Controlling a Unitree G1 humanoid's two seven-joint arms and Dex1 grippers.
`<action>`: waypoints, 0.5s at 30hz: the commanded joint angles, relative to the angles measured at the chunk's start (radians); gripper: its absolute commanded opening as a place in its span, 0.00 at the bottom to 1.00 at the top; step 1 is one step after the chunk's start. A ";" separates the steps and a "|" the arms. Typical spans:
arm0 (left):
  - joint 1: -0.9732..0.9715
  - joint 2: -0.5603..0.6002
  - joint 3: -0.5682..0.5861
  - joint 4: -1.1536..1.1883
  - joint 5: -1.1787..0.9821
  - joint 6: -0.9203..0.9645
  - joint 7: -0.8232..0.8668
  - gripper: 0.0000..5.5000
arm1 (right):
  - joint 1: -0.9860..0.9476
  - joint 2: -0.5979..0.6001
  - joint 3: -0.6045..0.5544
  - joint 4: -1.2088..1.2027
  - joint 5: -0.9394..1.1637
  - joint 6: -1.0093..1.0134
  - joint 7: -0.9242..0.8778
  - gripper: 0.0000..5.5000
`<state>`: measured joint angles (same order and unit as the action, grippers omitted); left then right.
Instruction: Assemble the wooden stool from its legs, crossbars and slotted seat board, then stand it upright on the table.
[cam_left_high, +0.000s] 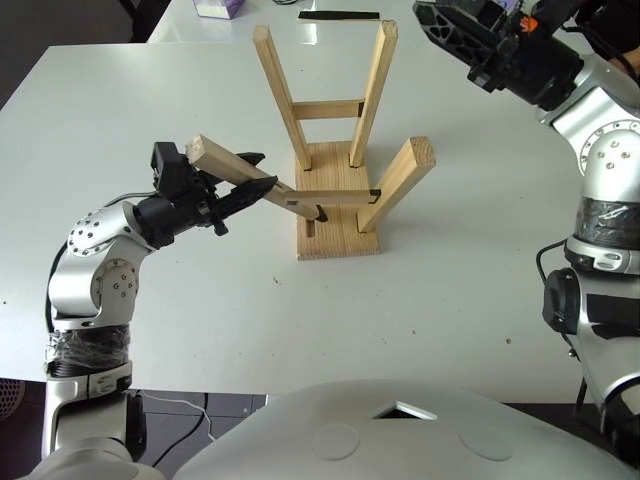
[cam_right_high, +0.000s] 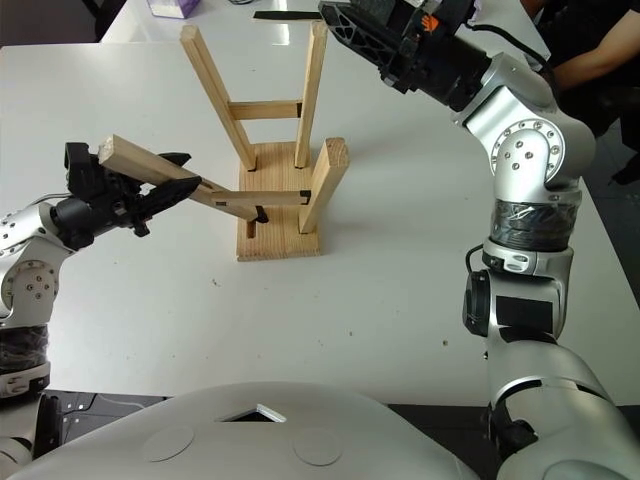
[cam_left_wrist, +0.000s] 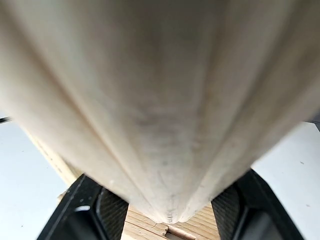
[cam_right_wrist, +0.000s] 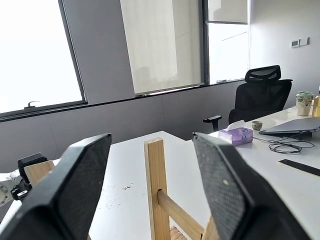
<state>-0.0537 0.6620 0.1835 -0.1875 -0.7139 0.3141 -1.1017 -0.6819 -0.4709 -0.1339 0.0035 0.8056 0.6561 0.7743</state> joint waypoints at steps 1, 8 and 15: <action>0.014 0.075 -0.028 0.009 0.022 0.081 -0.043 0.37 | 0.042 0.013 -0.026 -0.034 -0.016 -0.020 -0.024 0.54; -0.066 0.131 -0.001 0.007 -0.004 0.099 -0.063 0.37 | 0.077 0.029 -0.033 -0.055 -0.030 -0.036 -0.038 0.54; -0.060 0.122 0.050 -0.070 -0.053 0.117 -0.027 0.37 | 0.070 0.028 -0.030 -0.041 -0.040 -0.035 -0.029 0.54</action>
<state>-0.1168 0.7782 0.1937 -0.2160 -0.7379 0.4045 -1.1609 -0.6060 -0.4369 -0.1604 -0.0403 0.7735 0.6259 0.7395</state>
